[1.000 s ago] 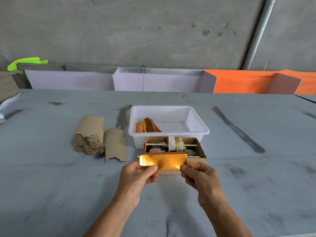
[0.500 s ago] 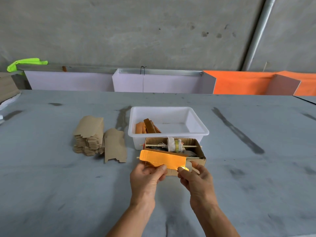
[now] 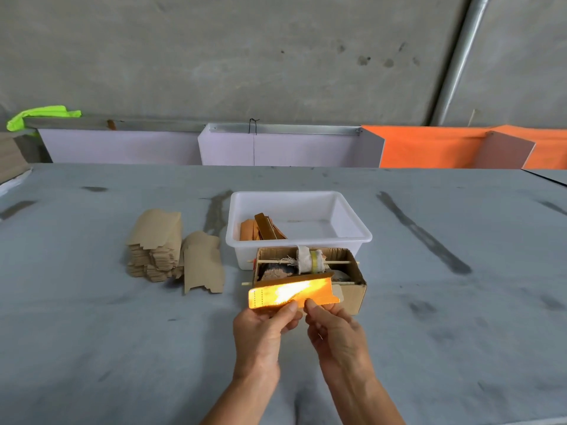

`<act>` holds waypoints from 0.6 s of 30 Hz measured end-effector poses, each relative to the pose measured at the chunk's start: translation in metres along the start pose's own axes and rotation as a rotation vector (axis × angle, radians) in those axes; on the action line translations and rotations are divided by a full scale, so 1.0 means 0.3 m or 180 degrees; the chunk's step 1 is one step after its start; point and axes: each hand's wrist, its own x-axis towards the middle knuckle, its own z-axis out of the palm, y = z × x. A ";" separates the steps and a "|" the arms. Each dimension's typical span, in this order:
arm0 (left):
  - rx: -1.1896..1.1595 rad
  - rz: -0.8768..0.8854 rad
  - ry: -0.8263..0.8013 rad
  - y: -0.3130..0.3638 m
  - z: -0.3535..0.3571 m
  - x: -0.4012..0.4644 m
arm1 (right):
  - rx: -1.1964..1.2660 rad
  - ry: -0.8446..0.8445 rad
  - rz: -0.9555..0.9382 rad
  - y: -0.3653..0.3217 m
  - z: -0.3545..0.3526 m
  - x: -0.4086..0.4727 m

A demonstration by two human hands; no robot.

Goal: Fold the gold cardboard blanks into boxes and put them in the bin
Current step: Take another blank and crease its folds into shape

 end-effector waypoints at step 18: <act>-0.0398 -0.0422 -0.0358 0.001 -0.045 0.034 | 0.0047 0.0084 0.0012 -0.021 -0.031 0.012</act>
